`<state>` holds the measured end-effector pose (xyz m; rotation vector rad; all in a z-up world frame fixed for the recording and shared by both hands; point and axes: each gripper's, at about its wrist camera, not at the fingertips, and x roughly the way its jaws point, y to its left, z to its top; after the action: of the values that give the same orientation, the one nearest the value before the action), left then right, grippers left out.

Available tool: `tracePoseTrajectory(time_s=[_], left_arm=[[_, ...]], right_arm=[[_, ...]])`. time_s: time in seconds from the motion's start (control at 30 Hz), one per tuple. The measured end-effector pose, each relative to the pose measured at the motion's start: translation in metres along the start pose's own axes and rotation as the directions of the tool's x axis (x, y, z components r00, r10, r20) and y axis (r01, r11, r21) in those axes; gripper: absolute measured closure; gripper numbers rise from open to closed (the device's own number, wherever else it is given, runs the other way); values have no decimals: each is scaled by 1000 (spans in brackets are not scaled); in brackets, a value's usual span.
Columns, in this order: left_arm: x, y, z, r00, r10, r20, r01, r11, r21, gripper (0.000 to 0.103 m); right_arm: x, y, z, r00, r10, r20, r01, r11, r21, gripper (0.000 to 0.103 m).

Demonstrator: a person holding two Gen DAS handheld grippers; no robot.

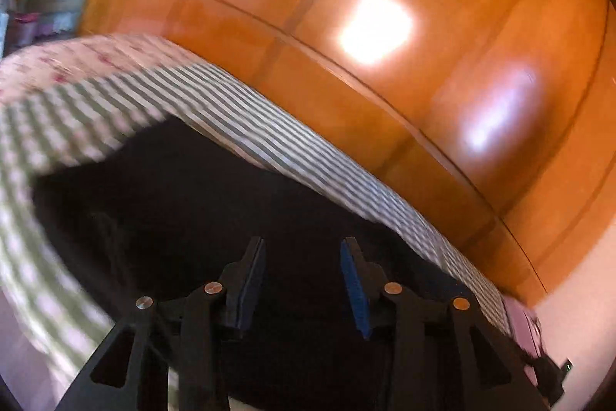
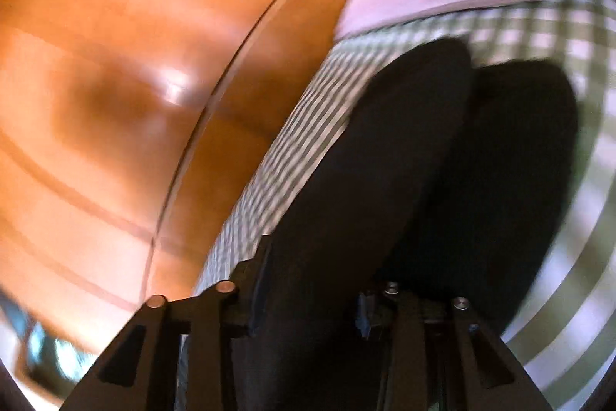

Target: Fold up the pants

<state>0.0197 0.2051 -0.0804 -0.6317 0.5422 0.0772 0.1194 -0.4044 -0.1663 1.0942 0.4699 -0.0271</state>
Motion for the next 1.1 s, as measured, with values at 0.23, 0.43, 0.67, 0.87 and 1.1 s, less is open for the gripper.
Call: tracePoseTrajectory(time_s=[0.23, 0.43, 0.67, 0.87, 1.1], left_arm=[[28, -49, -27, 991, -69, -116, 80, 992, 95, 62], [27, -66, -31, 983, -109, -146, 128, 984, 124, 62], [37, -65, -39, 970, -95, -223, 126, 984, 129, 62], [46, -62, -48, 965, -80, -250, 121, 981, 154, 62], [50, -68, -59, 965, -49, -258, 107, 970, 218, 62]], right_arm=[[-32, 25, 16, 999, -30, 16, 31, 992, -122, 95], [-54, 11, 12, 997, -79, -8, 77, 990, -120, 95], [-59, -48, 12, 995, -97, -28, 99, 992, 81, 82], [-91, -55, 27, 983, -155, 96, 148, 986, 78, 47], [-53, -48, 39, 990, -131, 45, 132, 991, -34, 82]])
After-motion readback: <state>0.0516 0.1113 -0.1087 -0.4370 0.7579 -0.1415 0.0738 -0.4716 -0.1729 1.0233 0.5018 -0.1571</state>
